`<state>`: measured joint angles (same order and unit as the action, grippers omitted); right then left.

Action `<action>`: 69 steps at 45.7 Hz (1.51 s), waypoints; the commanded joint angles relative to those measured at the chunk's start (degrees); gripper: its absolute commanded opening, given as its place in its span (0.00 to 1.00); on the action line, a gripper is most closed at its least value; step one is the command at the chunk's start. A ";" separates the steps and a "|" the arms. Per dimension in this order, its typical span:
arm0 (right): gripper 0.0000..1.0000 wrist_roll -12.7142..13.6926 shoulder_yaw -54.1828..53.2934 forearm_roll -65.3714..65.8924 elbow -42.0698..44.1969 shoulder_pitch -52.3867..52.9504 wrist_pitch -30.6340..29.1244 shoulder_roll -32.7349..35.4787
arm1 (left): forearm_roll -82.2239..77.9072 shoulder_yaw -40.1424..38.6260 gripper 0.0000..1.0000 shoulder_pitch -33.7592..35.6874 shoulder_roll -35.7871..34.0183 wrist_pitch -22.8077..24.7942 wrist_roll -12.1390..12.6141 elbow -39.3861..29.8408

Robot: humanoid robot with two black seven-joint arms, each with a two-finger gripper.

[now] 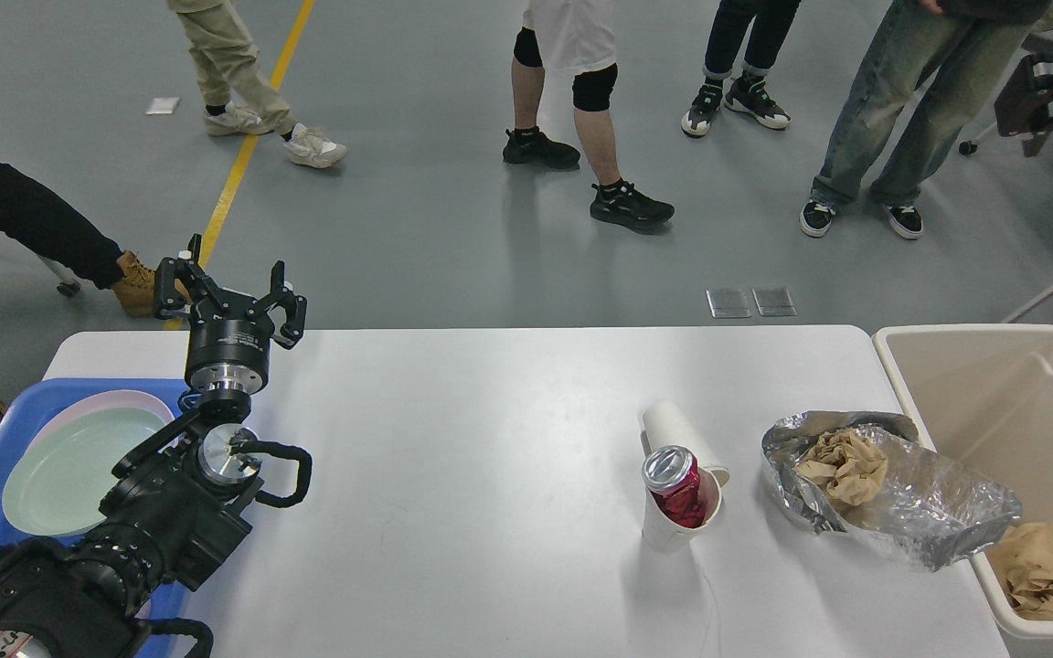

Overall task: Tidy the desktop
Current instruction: 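Lower the right gripper beside the silver foil wrapper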

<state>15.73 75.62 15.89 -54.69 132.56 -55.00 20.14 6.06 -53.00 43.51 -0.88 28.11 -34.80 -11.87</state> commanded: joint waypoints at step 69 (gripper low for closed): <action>1.00 0.01 0.58 -23.01 -0.60 -37.63 0.00 10.88 | 0.00 0.00 0.96 0.00 0.00 0.01 0.00 0.00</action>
<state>15.80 77.74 -7.07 -55.27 95.90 -54.99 31.12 6.06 -53.00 43.51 -0.88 28.14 -34.80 -11.87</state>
